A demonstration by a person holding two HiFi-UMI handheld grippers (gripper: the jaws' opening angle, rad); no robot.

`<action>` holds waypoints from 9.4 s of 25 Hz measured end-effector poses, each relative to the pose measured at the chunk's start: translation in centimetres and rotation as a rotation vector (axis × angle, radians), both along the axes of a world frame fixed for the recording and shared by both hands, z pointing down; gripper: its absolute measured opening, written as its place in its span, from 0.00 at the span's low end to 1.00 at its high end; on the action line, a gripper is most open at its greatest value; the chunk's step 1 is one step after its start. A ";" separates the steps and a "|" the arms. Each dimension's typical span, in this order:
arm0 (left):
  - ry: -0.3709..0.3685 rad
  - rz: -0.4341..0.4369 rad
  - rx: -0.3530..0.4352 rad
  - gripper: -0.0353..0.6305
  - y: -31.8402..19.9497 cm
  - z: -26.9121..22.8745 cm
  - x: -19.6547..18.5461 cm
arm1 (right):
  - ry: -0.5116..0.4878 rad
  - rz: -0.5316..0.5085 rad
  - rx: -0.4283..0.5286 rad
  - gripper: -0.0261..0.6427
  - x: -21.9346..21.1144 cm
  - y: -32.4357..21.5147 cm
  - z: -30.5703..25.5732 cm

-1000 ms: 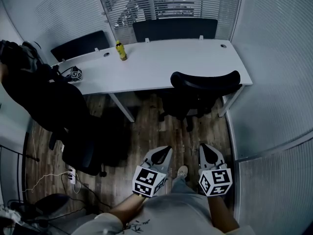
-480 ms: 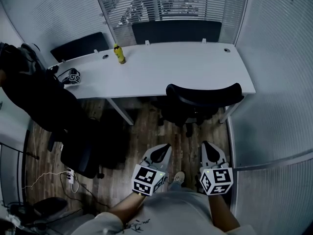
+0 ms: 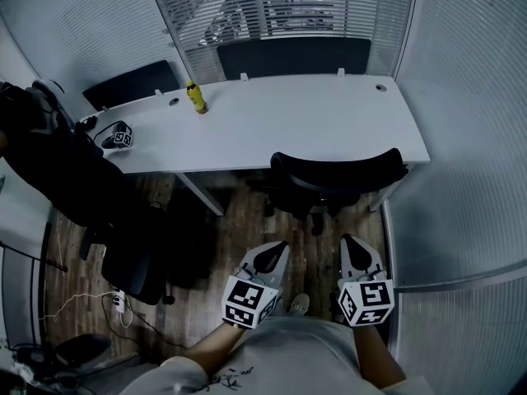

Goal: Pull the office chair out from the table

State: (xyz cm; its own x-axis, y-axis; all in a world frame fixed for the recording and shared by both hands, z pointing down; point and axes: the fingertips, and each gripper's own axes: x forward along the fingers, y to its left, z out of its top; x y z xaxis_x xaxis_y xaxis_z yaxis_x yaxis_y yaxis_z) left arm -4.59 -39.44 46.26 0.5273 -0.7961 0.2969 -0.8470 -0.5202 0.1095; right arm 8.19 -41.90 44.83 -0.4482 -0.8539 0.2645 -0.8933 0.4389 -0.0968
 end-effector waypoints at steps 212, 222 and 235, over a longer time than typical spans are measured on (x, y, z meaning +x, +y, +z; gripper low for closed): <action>-0.096 0.246 -0.019 0.42 15.2 0.0 -3.4 | 0.079 0.286 0.017 0.45 -0.7 25.1 1.6; -0.109 0.237 -0.031 0.42 17.4 0.5 -1.4 | 0.074 0.269 0.025 0.45 1.5 27.1 2.0; -0.114 0.227 -0.038 0.42 22.5 0.7 -0.1 | 0.074 0.253 0.019 0.45 2.8 31.9 2.3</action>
